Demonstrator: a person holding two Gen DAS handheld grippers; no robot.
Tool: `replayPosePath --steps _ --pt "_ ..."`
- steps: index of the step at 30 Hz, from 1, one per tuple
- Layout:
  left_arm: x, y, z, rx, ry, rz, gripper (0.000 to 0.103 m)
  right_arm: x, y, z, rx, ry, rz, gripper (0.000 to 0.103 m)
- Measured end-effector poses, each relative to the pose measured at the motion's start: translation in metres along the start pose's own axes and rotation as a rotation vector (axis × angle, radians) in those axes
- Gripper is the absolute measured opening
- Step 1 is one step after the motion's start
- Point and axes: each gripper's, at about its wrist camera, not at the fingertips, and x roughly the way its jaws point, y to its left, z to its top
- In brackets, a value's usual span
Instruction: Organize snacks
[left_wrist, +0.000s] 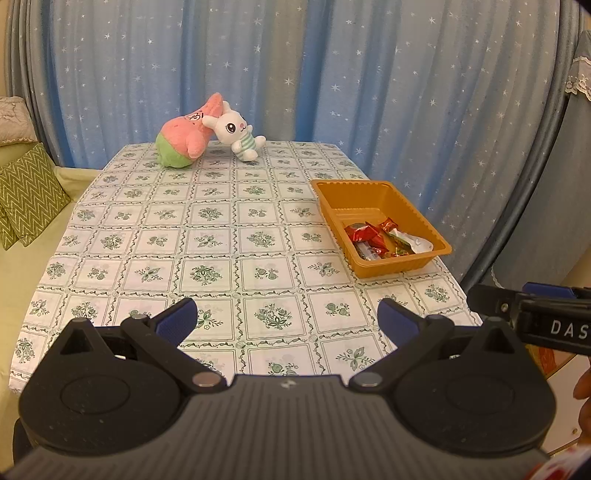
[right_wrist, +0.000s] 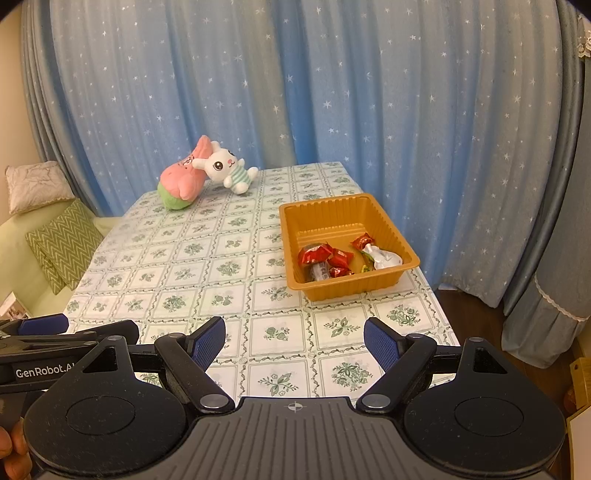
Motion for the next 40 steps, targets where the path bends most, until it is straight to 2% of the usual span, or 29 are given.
replayPosePath --steps 40 --pt "0.0 -0.0032 0.0045 0.01 -0.012 -0.012 0.103 0.0013 -0.0033 -0.0014 0.007 -0.002 -0.003 0.082"
